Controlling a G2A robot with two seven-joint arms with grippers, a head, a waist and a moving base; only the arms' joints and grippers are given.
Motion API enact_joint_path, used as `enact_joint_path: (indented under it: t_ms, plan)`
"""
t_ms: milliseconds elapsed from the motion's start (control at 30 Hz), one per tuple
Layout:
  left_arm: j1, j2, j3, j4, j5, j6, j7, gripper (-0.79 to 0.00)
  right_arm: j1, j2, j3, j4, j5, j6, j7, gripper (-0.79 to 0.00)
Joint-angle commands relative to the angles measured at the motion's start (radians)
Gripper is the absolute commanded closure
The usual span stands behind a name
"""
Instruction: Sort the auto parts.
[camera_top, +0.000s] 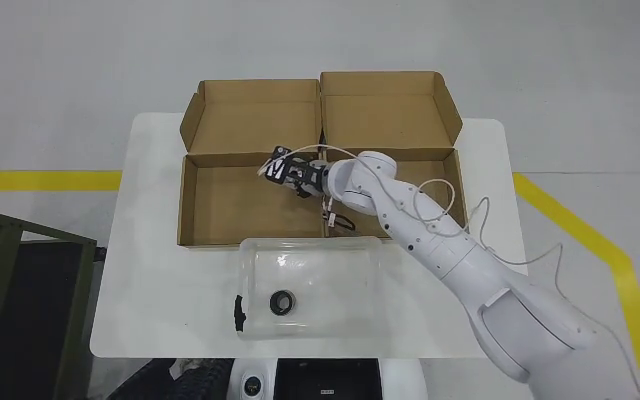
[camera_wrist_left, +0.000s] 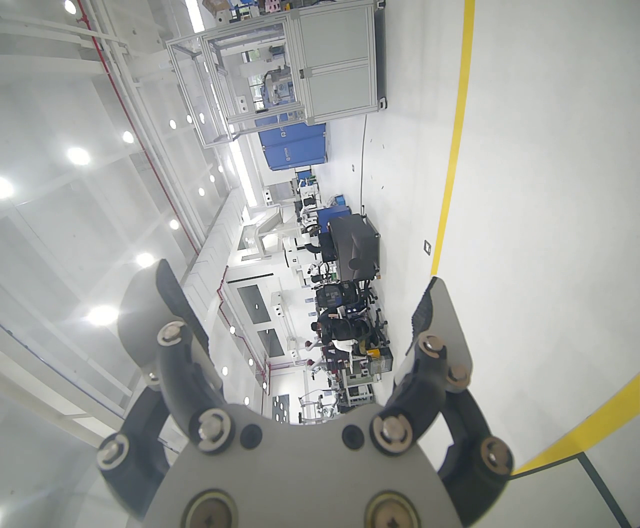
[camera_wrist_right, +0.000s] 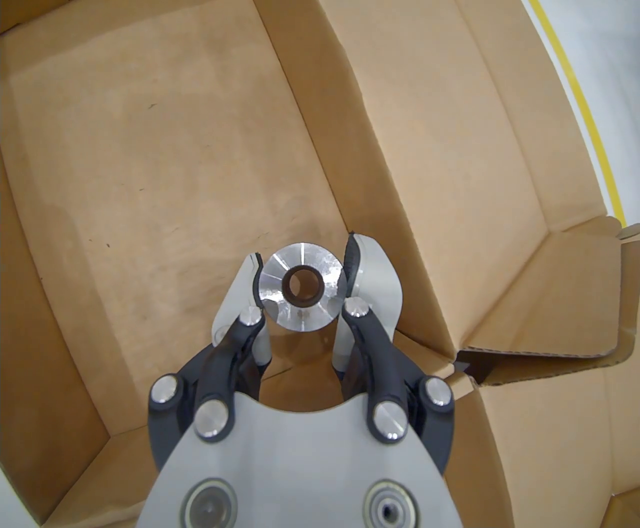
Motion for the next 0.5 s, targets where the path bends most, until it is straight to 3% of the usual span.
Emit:
enact_joint_path:
  t_ms: [0, 267, 467]
  plan:
    - [0.0, 0.0, 0.0, 0.0, 0.0, 0.0, 0.0, -0.785, 0.001, -0.003, 0.002, 0.004, -0.002, -0.002, 0.0, -0.277]
    - [0.0, 0.0, 0.0, 0.0, 0.0, 0.0, 0.0, -0.785, -0.015, -0.004, 0.025, -0.02, -0.02, -0.017, 0.001, -0.305]
    - [0.0, 0.0, 0.0, 0.0, 0.0, 0.0, 0.0, -0.785, -0.056, 0.015, 0.06, -0.138, -0.062, -0.035, 0.01, -0.302]
